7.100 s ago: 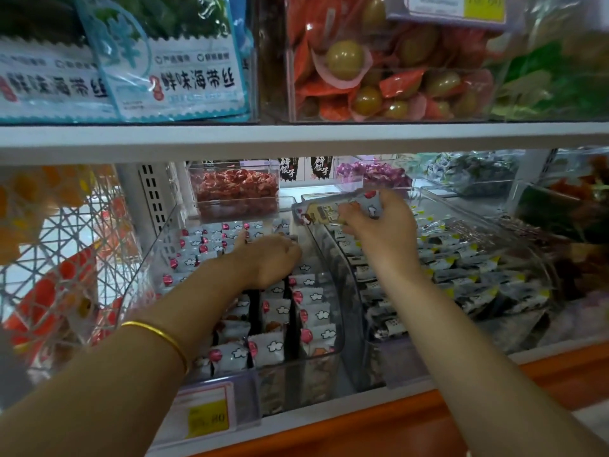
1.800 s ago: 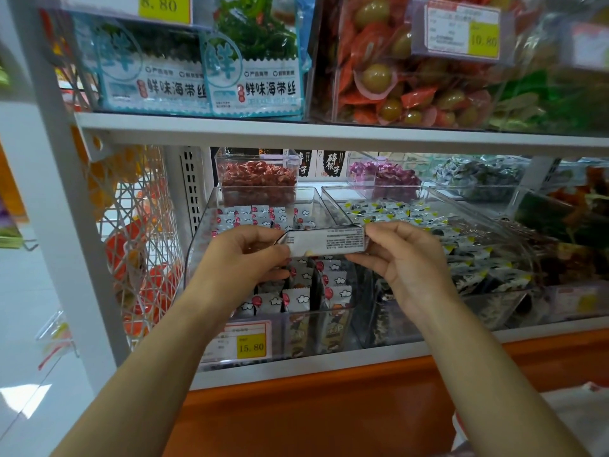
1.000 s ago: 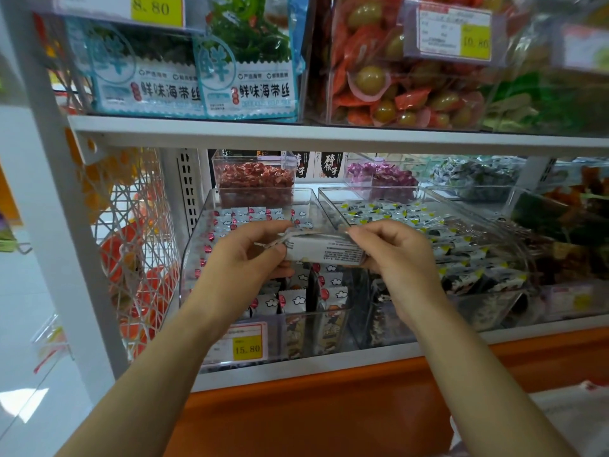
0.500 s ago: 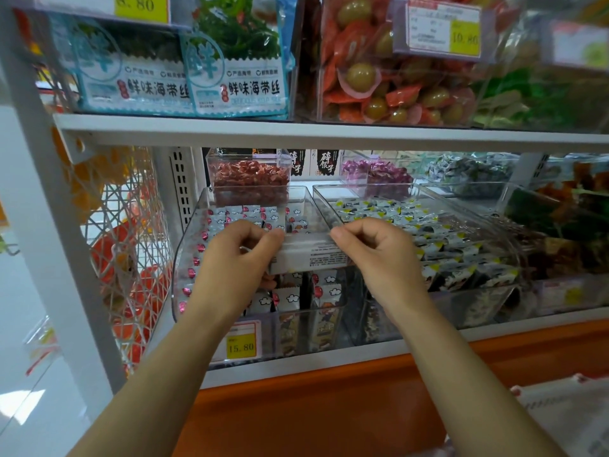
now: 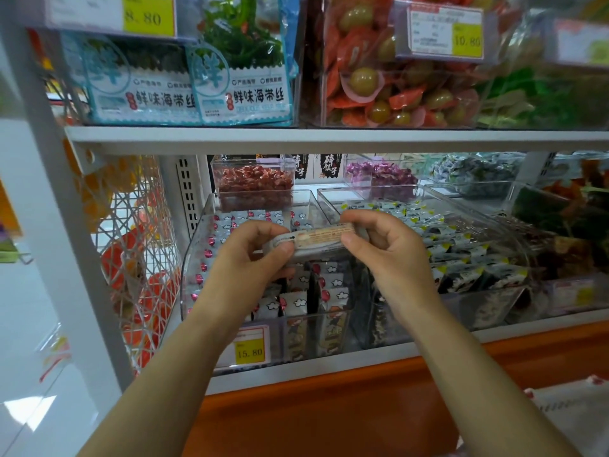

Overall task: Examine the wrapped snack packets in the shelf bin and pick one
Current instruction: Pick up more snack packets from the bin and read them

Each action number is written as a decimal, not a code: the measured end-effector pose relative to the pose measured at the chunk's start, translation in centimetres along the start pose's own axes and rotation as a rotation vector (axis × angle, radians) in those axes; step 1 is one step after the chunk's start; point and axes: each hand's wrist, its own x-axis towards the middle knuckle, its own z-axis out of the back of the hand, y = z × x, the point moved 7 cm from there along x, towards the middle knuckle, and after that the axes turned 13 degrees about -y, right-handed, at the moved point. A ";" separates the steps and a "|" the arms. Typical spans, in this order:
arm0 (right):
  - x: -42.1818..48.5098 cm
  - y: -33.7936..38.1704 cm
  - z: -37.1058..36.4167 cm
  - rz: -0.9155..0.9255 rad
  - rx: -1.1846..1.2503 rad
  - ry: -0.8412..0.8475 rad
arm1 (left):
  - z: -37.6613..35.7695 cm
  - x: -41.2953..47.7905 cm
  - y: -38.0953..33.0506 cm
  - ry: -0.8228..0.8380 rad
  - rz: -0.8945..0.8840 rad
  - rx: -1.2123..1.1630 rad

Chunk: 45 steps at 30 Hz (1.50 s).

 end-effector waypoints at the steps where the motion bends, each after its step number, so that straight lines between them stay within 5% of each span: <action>1: 0.0 0.0 -0.1 -0.002 -0.003 0.005 | 0.0 0.0 0.0 0.000 -0.001 -0.003; 8: -0.1 0.5 0.2 0.045 0.034 -0.040 | 0.0 0.3 0.3 0.013 0.005 0.008; 13: -0.3 0.6 -0.8 0.037 -0.031 0.183 | 0.0 0.2 0.4 -0.037 0.043 -0.043; 18: 1.2 -1.4 2.5 -0.191 0.164 -0.306 | 0.4 1.4 -0.7 -0.149 -0.119 0.186; 21: 1.9 -3.0 3.6 -0.327 0.237 -0.425 | 0.0 3.6 -0.7 -0.174 -0.186 0.394; 33: 4.4 -4.4 2.6 -0.393 0.305 -0.429 | -8.8 13.6 4.4 0.325 -0.377 1.290; 45: 4.2 -5.0 2.4 -0.379 0.284 -0.417 | -9.7 14.6 6.7 0.446 -0.255 1.197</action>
